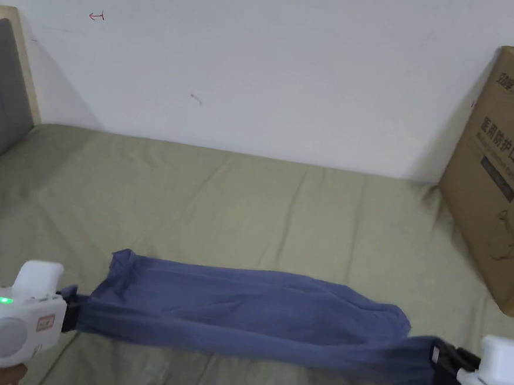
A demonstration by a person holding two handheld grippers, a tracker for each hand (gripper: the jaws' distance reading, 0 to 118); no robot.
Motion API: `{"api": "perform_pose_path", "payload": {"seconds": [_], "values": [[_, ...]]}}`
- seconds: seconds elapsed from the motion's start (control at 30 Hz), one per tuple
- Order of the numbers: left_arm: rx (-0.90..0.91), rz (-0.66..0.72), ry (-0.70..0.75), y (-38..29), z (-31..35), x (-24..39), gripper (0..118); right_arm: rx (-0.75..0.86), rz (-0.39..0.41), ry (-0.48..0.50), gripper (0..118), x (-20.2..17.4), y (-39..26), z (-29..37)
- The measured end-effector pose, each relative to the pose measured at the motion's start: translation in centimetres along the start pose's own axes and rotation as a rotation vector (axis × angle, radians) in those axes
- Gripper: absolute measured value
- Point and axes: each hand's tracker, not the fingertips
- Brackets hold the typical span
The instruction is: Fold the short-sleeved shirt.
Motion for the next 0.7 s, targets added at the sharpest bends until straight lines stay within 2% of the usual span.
{"api": "perform_pose_path", "payload": {"seconds": [0.4,0.6,0.7], "values": [[-0.099,0.018,0.021,-11.8,5.7,-0.4,2,-0.145,-0.084,-0.004,0,0.5,-11.8,9.2],[-0.163,0.035,0.024,-16.1,5.9,-1.0,2,-0.278,-0.089,-0.038,0,0.4,-16.4,9.3],[-0.210,0.042,0.033,-17.2,5.1,-0.8,2,-0.394,-0.126,-0.065,0,0.4,-18.1,7.4]]}}
